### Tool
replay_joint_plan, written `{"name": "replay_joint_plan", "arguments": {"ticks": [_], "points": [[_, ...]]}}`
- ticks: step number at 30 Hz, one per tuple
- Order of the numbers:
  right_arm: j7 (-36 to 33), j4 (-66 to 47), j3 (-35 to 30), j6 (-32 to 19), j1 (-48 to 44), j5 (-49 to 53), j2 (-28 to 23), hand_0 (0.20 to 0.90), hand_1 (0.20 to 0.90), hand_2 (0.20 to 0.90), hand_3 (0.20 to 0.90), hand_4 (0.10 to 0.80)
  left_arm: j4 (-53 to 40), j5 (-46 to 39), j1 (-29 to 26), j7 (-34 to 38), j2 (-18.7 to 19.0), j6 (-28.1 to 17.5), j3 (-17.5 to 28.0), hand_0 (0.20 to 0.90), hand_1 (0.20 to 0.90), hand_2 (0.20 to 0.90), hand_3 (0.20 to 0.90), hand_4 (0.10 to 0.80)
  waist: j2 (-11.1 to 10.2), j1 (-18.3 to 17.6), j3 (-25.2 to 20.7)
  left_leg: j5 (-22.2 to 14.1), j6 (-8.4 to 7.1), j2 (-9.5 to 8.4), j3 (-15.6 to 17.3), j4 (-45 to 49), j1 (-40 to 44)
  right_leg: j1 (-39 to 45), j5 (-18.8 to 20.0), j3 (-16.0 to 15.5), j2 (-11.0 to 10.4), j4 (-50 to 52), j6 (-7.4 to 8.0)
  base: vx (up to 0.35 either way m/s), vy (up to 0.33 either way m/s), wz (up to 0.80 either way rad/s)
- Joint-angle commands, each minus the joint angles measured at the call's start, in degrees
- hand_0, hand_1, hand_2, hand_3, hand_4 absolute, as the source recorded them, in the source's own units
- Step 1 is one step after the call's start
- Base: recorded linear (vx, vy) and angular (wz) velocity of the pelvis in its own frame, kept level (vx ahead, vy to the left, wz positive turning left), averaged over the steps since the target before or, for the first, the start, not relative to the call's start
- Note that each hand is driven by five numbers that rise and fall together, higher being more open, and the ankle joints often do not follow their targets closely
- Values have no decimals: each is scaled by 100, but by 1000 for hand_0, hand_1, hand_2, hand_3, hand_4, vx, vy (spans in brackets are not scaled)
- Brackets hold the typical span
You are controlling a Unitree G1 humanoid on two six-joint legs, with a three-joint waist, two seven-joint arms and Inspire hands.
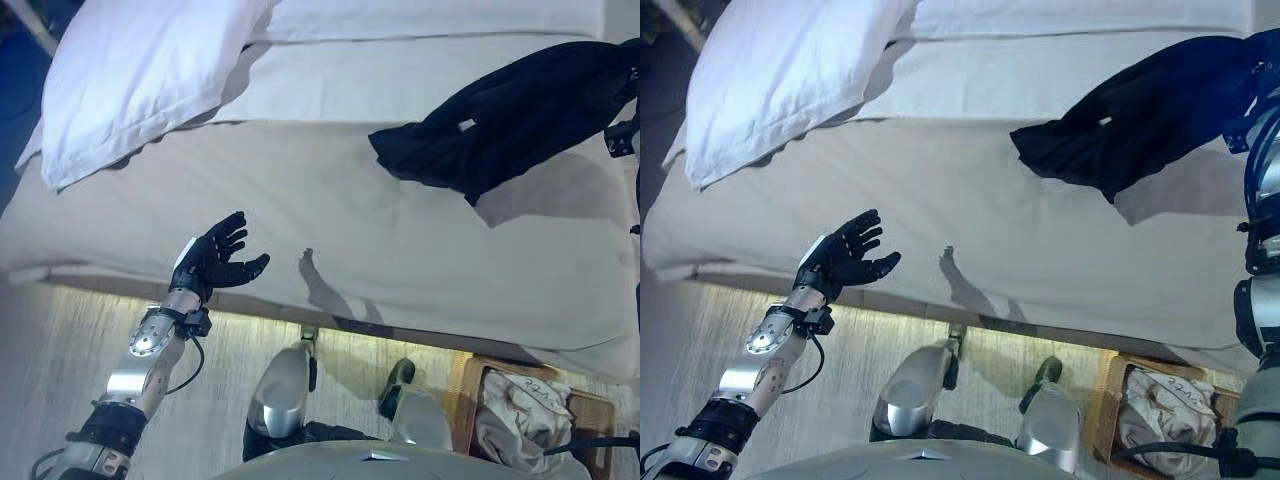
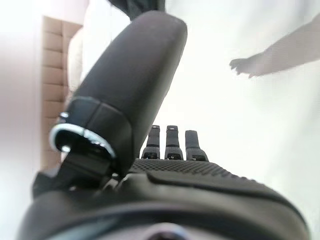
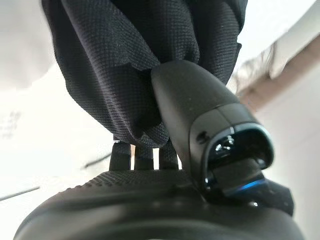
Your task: Pick up the clothes from the bed and place them into the basket
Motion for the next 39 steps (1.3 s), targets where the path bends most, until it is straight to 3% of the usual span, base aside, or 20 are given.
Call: {"name": "replay_joint_plan", "arguments": {"ticks": [1, 8, 14, 21, 33, 39], "points": [[-324, -613, 68, -548, 373, 58, -741, 300, 300, 300, 200, 100, 201, 275, 237, 51, -38, -330, 85, 900, 900, 900, 900, 800, -378, -299, -1604, -912, -169, 178, 261, 447, 90, -198, -21, 128, 248, -112, -157, 17, 11, -20], [-355, -761, -505, -506, 853, 171, -1236, 300, 300, 300, 200, 100, 664, 400, 1, 237, -122, -416, 72, 900, 900, 900, 900, 800, -486, -733, -1987, -804, -250, 230, 441, -205, 559, -56, 269, 479, 406, -680, 7, 27, 6, -32], [-455, -1072, -1174, -619, 1410, 339, -1629, 300, 300, 300, 200, 100, 984, 500, -199, 214, -164, -518, 97, 900, 900, 900, 900, 800, -547, -1121, -2114, -859, -266, 291, 672, -321, 738, -104, 352, 795, 514, -837, 45, 12, 0, -36], [-568, -1482, -2368, -675, 2693, 501, -1967, 300, 300, 300, 200, 100, 1228, 635, -265, 83, -233, -615, 172, 900, 900, 900, 900, 800, -603, -1541, -2193, -932, -229, 340, 905, -349, 867, -196, 363, 1167, 658, -859, 41, 21, -2, -29], [-603, -1785, -4158, -808, 4437, 862, -2317, 300, 300, 300, 200, 100, 1618, 636, -399, -28, -231, -674, 219, 900, 900, 900, 900, 800, -610, -2082, -2260, -1047, -215, 392, 1174, -345, 1012, -392, 426, 1612, 778, -839, 84, -2, 6, -19], [-494, -1943, -4568, -888, 4964, 892, -2164, 300, 300, 300, 200, 100, 1693, 669, -483, 24, -269, -619, 233, 900, 900, 900, 900, 800, -601, -2218, -2253, -1097, -198, 409, 1290, -312, 1044, -479, 444, 1706, 814, -805, 82, -27, 1, -14]]}}
